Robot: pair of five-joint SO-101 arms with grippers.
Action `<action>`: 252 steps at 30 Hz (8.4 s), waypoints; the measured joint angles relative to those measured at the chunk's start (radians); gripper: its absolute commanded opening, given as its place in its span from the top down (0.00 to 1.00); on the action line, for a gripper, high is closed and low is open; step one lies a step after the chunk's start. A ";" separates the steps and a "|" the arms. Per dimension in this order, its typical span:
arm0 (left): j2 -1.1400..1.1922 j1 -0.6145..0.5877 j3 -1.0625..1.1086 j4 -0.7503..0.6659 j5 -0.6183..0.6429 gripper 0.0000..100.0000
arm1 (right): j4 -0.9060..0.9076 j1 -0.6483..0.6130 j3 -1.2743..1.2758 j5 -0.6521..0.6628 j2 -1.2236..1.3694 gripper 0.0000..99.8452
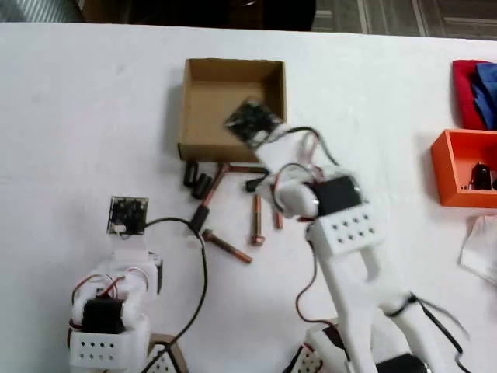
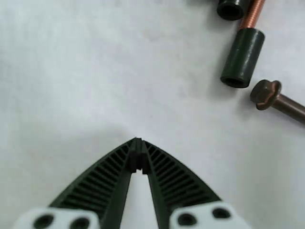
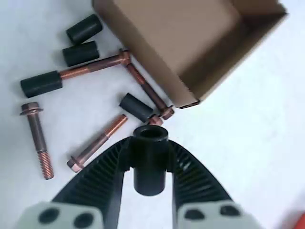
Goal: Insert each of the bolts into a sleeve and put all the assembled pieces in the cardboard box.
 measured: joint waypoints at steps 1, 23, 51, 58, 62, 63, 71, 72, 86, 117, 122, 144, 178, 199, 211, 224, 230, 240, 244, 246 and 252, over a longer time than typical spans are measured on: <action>0.000 0.000 0.000 0.000 0.000 0.97 | 0.000 0.023 0.002 -0.006 -0.025 0.98; 0.000 0.000 0.000 0.000 0.000 0.97 | 0.055 0.353 0.614 0.075 -0.810 0.98; 0.000 0.000 0.000 0.000 0.000 0.97 | 0.199 0.285 0.095 -0.157 -0.281 0.98; 0.000 0.000 0.000 0.000 0.000 0.97 | 0.288 0.285 0.057 -0.157 -0.279 0.98; 0.000 0.000 0.000 0.000 0.000 0.97 | 0.331 0.287 0.057 -0.157 -0.305 0.98; 0.000 0.000 0.000 0.000 0.000 0.97 | 0.345 0.285 0.057 -0.157 -0.316 0.98; 0.000 0.143 0.000 0.000 0.000 0.97 | 0.405 0.285 0.057 -0.157 -0.368 0.98; 0.000 0.169 0.000 0.000 -0.002 0.97 | 0.405 0.285 0.057 -0.157 -0.368 0.98; 0.000 0.364 0.000 -0.009 -0.166 0.97 | 0.405 0.285 0.057 -0.157 -0.368 0.98; 0.373 -0.298 -0.493 -0.718 -0.414 0.87 | 0.451 0.296 0.057 -0.155 -0.368 0.98; 0.672 -0.261 -0.603 -0.514 -0.543 0.81 | 0.451 0.298 0.057 -0.155 -0.368 0.98; 1.016 0.170 -0.615 -0.219 -0.376 0.69 | 0.471 0.358 0.057 -0.155 -0.368 0.98; 1.103 0.523 -0.474 -0.551 0.766 0.69 | 0.471 0.517 0.057 -0.133 -0.368 0.98; 1.103 0.344 -0.519 -0.577 0.710 0.69 | 0.471 0.517 0.057 -0.133 -0.368 0.98; 1.206 0.189 -0.666 -0.450 0.609 0.69 | 0.486 0.517 0.057 -0.133 -0.368 0.98; 1.843 0.348 -1.180 0.109 0.609 0.69 | 0.486 0.517 0.057 -0.133 -0.368 0.98; 2.048 0.351 -1.407 0.247 0.609 0.69 | 0.486 0.517 0.057 -0.133 -0.368 0.98; 2.338 0.356 -1.626 0.381 0.605 0.69 | 0.486 0.517 0.057 -0.133 -0.368 0.98; 2.433 0.354 -1.731 0.442 0.503 0.69 | 0.486 0.517 0.057 -0.133 -0.368 0.98; 2.466 0.353 -1.775 0.456 0.445 0.69 | 0.486 0.517 0.057 -0.133 -0.368 0.98; 2.499 0.353 -1.844 0.477 0.368 0.69 | 0.486 0.517 0.057 -0.133 -0.368 0.98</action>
